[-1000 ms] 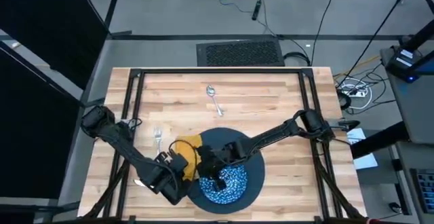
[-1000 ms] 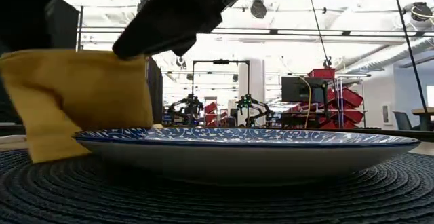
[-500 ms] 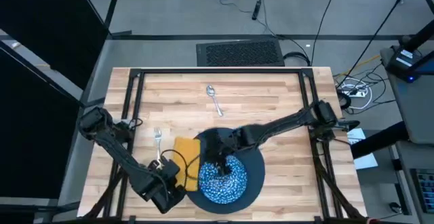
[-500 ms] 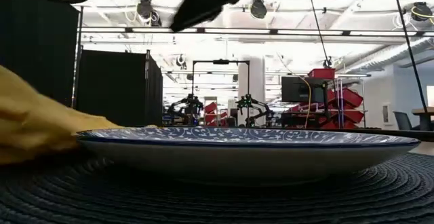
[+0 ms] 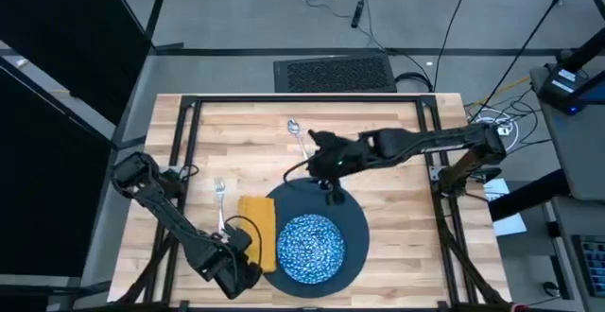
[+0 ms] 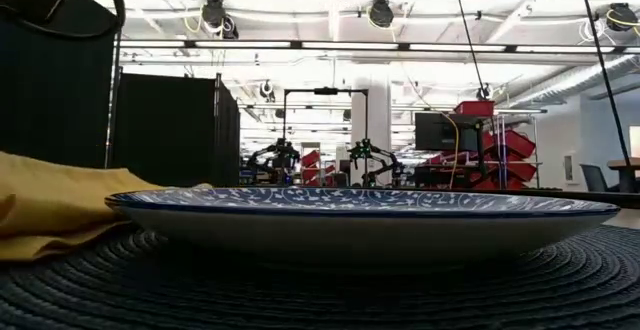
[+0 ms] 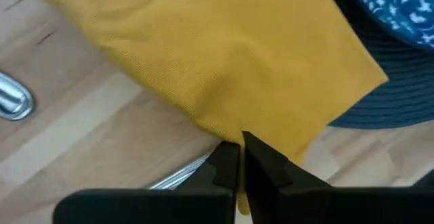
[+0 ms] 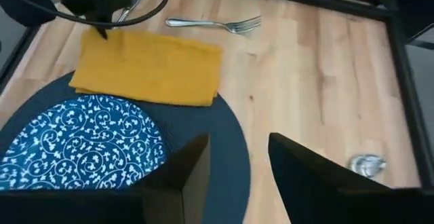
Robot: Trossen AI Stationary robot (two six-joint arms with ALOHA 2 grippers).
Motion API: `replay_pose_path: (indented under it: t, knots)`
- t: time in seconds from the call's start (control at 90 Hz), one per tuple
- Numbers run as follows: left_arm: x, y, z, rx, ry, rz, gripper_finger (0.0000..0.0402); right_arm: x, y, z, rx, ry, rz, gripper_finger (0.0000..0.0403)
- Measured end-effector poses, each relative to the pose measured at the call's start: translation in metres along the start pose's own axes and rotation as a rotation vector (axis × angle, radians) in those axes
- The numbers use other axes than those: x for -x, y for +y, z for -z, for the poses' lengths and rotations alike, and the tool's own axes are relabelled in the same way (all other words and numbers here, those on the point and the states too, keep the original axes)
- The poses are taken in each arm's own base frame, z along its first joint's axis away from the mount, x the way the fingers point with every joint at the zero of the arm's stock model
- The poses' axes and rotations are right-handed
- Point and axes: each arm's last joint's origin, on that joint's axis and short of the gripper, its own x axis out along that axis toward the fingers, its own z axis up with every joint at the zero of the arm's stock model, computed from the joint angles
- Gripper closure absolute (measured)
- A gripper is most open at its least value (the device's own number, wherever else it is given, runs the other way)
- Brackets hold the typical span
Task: Set table place
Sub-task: Put the yellow table napkin on the blue table mat to the left of the blue plate, then put the silver fork on the yellow table napkin
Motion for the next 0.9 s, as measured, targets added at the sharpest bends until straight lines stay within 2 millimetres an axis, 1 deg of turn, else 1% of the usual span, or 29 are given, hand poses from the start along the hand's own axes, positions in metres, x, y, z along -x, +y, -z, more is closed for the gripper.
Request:
replay_pose_path:
  t: [0.067, 0.178, 0.389, 0.578, 0.711, 0.822, 0.9]
  knots:
    - [0.0, -0.001, 0.001, -0.04, 0.021, 0.005, 0.0401, 0.007, -0.005, 0.001, -0.01, -0.003, 0.012, 0.0261]
    - [0.0, 0.0, 0.002, -0.041, 0.036, 0.001, 0.0389, 0.013, -0.011, 0.003, -0.021, -0.002, 0.026, 0.0261]
    - [0.0, -0.001, 0.002, -0.022, 0.07, 0.0, 0.0335, 0.015, -0.022, 0.008, -0.021, 0.037, 0.042, 0.0261]
    - [0.001, 0.002, 0.006, -0.018, 0.253, -0.047, 0.0295, 0.015, -0.032, 0.012, -0.031, 0.059, 0.063, 0.0261]
    - [0.002, 0.008, 0.009, -0.014, 0.334, -0.118, 0.0288, 0.015, -0.037, 0.013, -0.031, 0.066, 0.07, 0.0261]
    - [0.003, 0.015, 0.012, -0.017, 0.353, -0.184, 0.0288, 0.015, -0.039, 0.014, -0.034, 0.067, 0.073, 0.0261]
    - [0.004, 0.016, 0.017, -0.095, 0.346, -0.174, 0.0288, 0.015, -0.039, 0.014, -0.033, 0.073, 0.073, 0.0261]
